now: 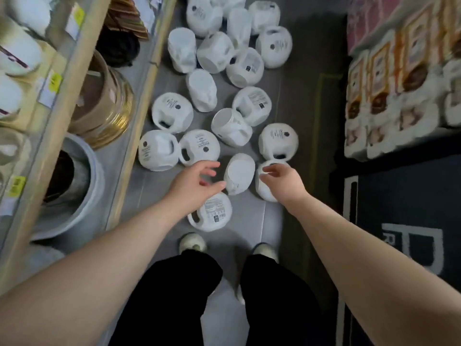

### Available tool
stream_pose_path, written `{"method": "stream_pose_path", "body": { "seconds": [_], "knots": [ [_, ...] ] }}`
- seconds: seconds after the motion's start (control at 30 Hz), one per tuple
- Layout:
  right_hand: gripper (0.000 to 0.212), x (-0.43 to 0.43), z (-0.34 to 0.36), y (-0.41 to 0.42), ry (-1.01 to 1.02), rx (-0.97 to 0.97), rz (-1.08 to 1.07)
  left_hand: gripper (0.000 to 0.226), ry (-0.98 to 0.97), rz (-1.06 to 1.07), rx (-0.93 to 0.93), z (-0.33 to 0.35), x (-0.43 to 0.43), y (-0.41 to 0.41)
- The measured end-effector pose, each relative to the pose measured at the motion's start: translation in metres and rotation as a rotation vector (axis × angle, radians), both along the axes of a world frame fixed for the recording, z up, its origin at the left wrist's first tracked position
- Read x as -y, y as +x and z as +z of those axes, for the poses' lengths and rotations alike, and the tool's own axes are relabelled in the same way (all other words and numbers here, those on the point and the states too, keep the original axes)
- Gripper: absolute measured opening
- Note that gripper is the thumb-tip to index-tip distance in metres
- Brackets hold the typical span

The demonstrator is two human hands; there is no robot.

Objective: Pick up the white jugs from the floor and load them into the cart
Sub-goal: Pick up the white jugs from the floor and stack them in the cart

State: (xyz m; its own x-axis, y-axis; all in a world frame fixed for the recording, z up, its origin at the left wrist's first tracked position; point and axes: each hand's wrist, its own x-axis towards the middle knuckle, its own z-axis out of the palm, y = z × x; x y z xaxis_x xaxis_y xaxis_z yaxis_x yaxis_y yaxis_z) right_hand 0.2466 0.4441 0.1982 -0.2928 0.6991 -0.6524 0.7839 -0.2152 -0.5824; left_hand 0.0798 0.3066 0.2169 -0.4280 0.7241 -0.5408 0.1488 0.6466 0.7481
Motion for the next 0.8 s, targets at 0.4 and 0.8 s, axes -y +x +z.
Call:
{"method": "stream_pose_path", "body": {
  "seconds": [0.4,0.8],
  "knots": [
    [0.061,-0.094,-0.304,-0.03,0.07,-0.018,0.405,0.11,-0.072,0.113,0.02,-0.323,-0.09,0.021],
    [0.106,-0.118,-0.402,-0.043,-0.416,-0.347,0.123,0.121,0.075,0.214,0.15,-0.413,-0.094,0.029]
  ]
}}
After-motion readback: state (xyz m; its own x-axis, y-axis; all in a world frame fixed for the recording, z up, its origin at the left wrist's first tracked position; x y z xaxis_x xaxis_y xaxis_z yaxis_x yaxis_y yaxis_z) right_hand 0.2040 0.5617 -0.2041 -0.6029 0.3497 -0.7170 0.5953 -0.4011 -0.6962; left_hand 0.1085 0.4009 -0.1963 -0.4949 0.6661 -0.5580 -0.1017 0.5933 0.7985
